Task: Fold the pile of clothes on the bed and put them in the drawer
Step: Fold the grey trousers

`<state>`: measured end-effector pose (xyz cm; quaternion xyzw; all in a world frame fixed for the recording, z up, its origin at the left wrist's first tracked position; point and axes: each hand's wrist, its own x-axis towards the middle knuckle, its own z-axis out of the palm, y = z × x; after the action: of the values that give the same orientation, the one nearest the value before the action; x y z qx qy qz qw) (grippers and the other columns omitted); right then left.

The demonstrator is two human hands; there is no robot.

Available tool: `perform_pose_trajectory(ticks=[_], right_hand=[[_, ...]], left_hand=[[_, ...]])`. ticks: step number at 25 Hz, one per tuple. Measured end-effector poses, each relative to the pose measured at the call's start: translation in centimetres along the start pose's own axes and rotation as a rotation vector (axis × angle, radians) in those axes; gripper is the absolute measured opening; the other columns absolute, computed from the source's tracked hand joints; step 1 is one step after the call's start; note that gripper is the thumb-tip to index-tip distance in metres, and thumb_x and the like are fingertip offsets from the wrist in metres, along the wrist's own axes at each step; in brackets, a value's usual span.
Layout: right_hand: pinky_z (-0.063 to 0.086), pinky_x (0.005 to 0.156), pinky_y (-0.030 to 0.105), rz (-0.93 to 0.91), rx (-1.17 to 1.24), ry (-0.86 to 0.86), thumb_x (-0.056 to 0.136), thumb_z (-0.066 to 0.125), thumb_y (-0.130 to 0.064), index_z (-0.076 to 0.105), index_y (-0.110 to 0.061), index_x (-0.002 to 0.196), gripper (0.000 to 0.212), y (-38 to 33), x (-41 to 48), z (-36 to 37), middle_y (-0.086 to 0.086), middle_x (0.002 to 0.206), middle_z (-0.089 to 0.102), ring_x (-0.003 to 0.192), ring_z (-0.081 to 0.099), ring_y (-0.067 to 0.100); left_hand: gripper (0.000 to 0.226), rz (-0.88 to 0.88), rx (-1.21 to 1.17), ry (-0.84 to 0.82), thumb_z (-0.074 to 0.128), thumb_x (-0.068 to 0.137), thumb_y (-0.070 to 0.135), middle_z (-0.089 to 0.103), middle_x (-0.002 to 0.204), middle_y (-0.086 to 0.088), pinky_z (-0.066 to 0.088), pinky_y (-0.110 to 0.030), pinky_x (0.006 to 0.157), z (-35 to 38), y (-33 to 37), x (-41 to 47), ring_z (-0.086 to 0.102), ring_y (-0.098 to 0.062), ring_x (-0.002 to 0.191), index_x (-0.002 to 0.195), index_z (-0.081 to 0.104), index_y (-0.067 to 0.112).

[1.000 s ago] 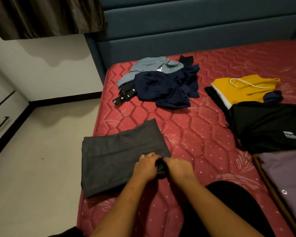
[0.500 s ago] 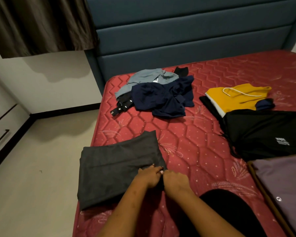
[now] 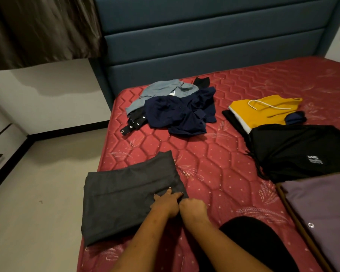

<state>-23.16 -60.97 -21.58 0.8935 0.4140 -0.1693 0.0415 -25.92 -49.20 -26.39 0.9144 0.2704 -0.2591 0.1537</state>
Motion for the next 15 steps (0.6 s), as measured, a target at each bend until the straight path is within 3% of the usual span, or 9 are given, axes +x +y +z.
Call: perform_pose_trajectory(ticks=[5,8,10,12,15], right_hand=[[0.047,0.093,0.034,0.059,0.046,-0.016,0.098,0.045,-0.015,0.056,-0.012,0.127,0.031,0.8,0.0,-0.2,0.007,0.13,0.057,0.119,0.057,0.025],[0.047,0.094,0.034,0.12,0.141,-0.114,0.094,0.052,-0.024,0.056,-0.015,0.125,0.033,1.2,-0.4,0.4,0.006,0.131,0.057,0.119,0.056,0.025],[0.047,0.093,0.034,0.17,0.246,-0.097,0.094,0.053,-0.028,0.056,-0.015,0.125,0.033,1.5,-0.5,0.4,0.006,0.13,0.057,0.119,0.056,0.027],[0.047,0.091,0.034,0.21,0.319,-0.036,0.092,0.058,-0.034,0.055,-0.016,0.124,0.037,2.1,-0.3,0.1,0.007,0.129,0.058,0.118,0.057,0.028],[0.046,0.088,0.035,0.186,0.379,-0.071,0.083,0.066,-0.038,0.043,-0.02,0.129,0.054,2.4,-0.1,0.4,0.007,0.126,0.058,0.116,0.057,0.029]], left_hand=[[0.047,-0.002,0.051,-0.056,0.023,0.101,0.047,-0.004,0.162,-0.001,0.007,-0.067,0.112,-0.4,0.2,0.3,0.004,-0.041,0.146,0.147,0.019,0.049],[0.049,-0.012,0.097,-0.094,0.023,0.101,0.049,-0.007,0.162,-0.002,0.003,-0.064,0.114,-0.8,0.4,0.0,0.001,-0.038,0.147,0.149,0.015,0.047],[0.058,-0.01,0.109,-0.109,0.028,0.097,0.059,-0.008,0.162,-0.002,0.002,-0.061,0.115,-1.2,0.6,-0.4,0.002,-0.038,0.147,0.15,0.011,0.045],[0.072,-0.008,0.089,-0.09,0.041,0.089,0.067,-0.008,0.162,0.002,0.011,-0.058,0.116,-1.1,0.6,-1.5,0.002,-0.044,0.145,0.15,0.008,0.046],[0.086,-0.009,0.042,0.016,0.059,0.084,0.058,-0.008,0.161,0.012,0.026,-0.055,0.112,-0.2,0.8,-4.0,-0.003,-0.048,0.143,0.149,0.004,0.048]])
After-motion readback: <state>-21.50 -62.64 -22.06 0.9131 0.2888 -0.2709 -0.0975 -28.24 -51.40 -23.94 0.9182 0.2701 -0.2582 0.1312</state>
